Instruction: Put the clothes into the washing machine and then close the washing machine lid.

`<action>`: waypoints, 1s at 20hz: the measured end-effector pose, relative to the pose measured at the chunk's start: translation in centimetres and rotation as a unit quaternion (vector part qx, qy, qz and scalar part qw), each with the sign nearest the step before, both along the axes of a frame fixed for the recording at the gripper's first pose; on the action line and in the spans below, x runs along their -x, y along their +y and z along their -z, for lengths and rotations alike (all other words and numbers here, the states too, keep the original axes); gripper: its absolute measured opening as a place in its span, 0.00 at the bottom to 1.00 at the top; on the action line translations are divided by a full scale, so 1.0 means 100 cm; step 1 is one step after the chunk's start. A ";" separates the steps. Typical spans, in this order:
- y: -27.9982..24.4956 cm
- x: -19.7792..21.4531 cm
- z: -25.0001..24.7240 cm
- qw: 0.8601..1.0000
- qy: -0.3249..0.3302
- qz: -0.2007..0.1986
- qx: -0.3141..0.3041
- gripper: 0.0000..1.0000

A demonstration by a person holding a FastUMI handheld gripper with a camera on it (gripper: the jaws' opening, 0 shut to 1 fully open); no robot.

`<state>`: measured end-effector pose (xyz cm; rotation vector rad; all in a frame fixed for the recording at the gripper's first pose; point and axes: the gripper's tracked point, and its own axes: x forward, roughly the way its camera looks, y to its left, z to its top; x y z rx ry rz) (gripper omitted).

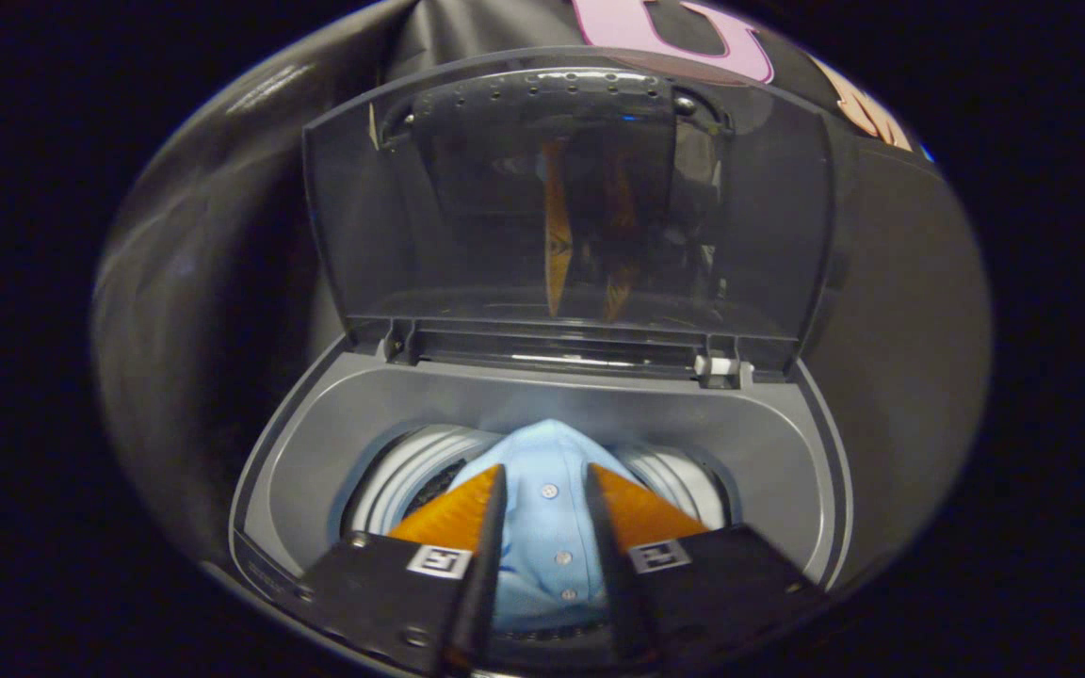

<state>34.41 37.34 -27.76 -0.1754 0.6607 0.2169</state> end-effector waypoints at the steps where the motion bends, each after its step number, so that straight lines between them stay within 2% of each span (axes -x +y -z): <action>1: 0.001 -0.002 -0.002 1.000 -0.003 -0.003 0.002 0.58; 3: -0.003 0.001 -0.001 1.000 0.000 -0.002 0.008 0.84; 7: -0.012 0.003 -0.004 1.000 -0.002 0.003 0.021 0.98; 13: -0.018 -0.002 -0.030 1.000 -0.023 0.022 0.000 0.98; 16: -0.022 -0.004 -0.049 0.999 -0.041 0.025 0.024 0.98; 20: -0.009 -0.011 -0.087 0.997 -0.070 0.026 -0.001 0.98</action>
